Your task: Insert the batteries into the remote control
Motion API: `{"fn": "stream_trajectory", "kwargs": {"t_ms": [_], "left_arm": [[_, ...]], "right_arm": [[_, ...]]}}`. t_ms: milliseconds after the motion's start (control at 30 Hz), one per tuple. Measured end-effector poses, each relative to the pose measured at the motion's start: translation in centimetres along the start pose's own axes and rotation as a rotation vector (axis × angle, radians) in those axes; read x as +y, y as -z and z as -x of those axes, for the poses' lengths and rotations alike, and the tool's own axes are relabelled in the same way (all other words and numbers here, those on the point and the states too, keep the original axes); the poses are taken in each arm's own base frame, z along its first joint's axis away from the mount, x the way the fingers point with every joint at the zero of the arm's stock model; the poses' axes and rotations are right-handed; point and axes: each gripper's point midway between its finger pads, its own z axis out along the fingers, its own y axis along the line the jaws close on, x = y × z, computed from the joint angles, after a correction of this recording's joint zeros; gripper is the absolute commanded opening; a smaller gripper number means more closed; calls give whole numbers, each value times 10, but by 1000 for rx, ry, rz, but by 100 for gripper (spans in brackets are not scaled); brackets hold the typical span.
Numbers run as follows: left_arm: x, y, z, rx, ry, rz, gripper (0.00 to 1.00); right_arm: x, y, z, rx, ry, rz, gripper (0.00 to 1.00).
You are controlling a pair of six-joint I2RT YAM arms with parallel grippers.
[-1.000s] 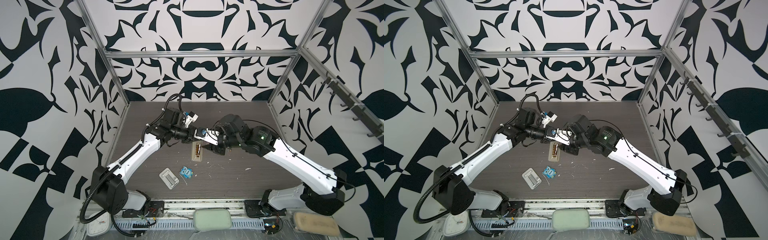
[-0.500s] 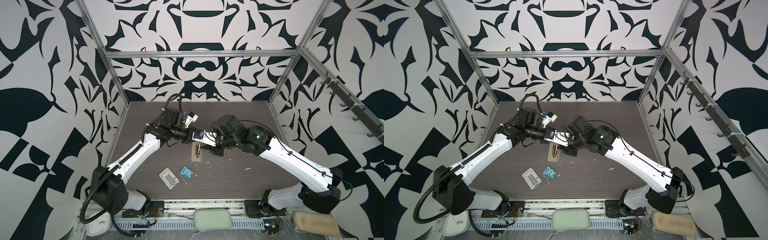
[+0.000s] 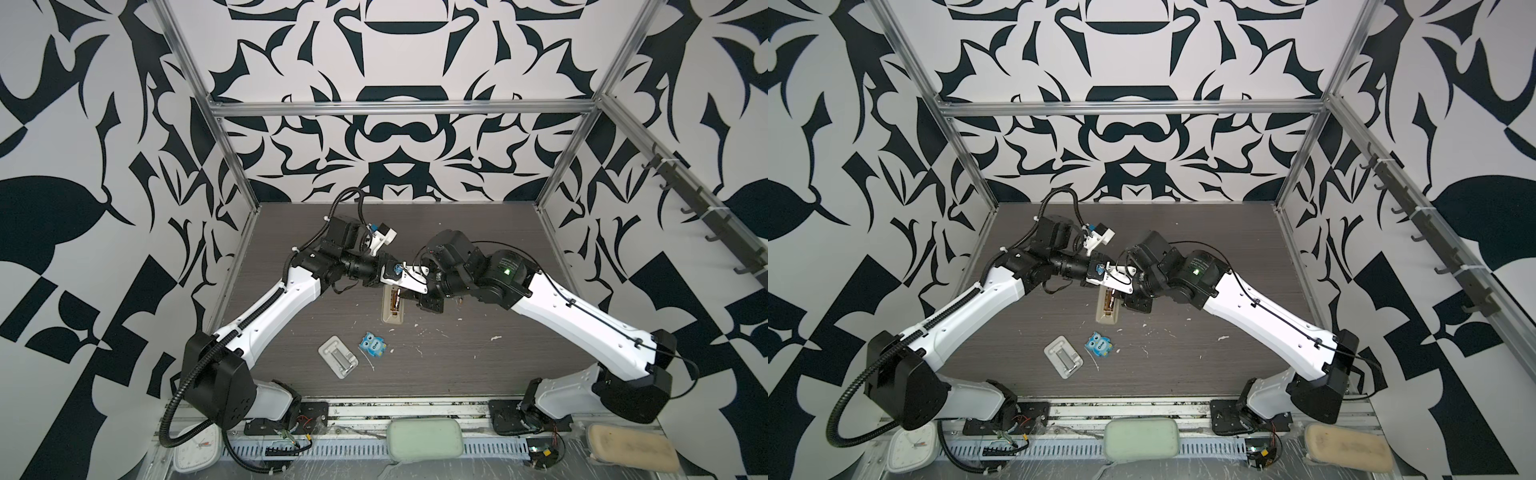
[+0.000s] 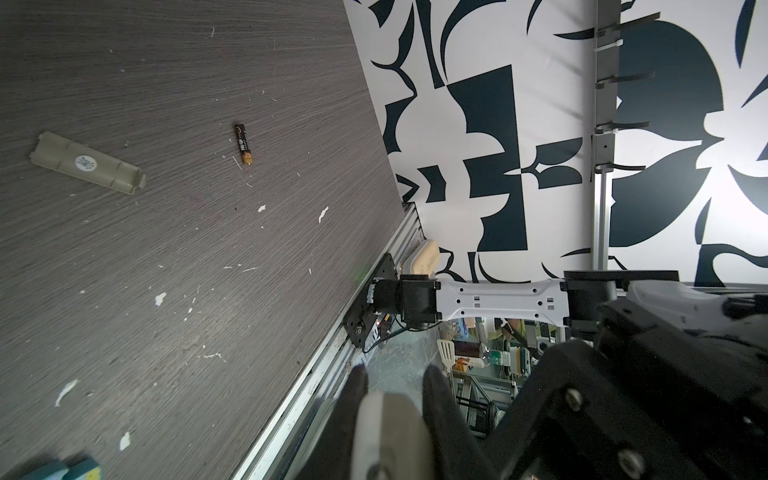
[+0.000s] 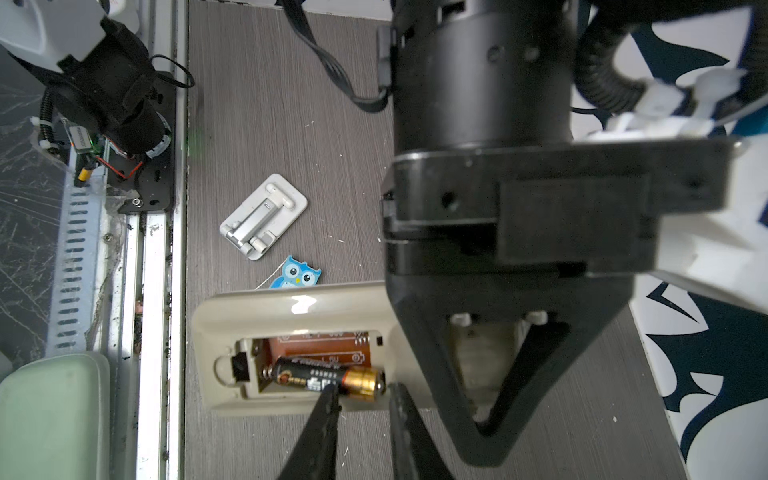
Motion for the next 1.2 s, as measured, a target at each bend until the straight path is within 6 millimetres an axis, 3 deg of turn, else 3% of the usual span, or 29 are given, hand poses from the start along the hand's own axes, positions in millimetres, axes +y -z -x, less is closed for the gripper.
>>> {"fn": "stream_trajectory", "kwargs": {"t_ms": [800, 1033, 1200], "left_arm": [[9, -2, -3, 16, 28, 26, 0], [5, -1, 0, 9, 13, 23, 0], [5, -1, 0, 8, 7, 24, 0]], "right_arm": [[5, -7, -12, 66, 26, 40, 20], [5, -7, -17, 90, 40, 38, 44], [3, -7, -18, 97, 39, 27, 44]]}}
